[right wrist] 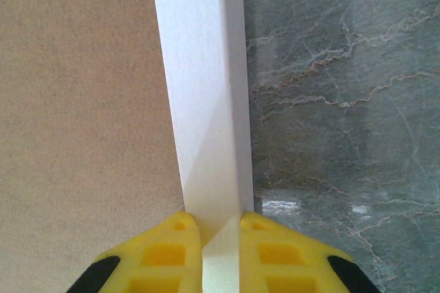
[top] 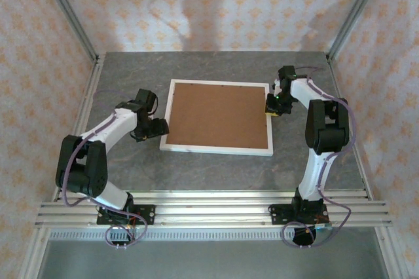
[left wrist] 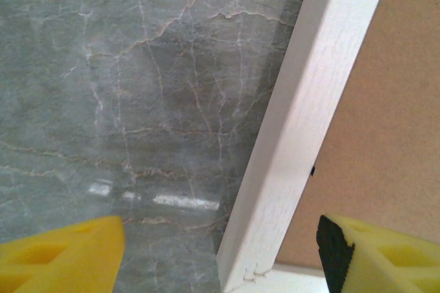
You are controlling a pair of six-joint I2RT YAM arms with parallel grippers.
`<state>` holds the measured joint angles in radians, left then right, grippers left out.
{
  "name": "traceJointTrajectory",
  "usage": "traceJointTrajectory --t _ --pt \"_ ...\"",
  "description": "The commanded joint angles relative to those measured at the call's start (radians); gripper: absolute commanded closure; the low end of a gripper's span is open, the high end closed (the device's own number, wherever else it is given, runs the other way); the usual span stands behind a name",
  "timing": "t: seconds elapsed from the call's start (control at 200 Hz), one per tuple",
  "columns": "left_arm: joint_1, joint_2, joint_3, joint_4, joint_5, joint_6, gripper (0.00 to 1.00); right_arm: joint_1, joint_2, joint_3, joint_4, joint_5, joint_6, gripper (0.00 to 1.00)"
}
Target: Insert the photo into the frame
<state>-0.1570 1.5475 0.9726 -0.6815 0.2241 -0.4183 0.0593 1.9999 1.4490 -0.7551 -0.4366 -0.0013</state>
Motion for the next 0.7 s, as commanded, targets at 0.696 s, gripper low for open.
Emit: traceJointTrajectory --t 0.696 --pt "-0.002 0.124 0.031 0.021 -0.044 0.029 0.24 0.022 0.031 -0.042 0.009 0.015 0.007 0.87"
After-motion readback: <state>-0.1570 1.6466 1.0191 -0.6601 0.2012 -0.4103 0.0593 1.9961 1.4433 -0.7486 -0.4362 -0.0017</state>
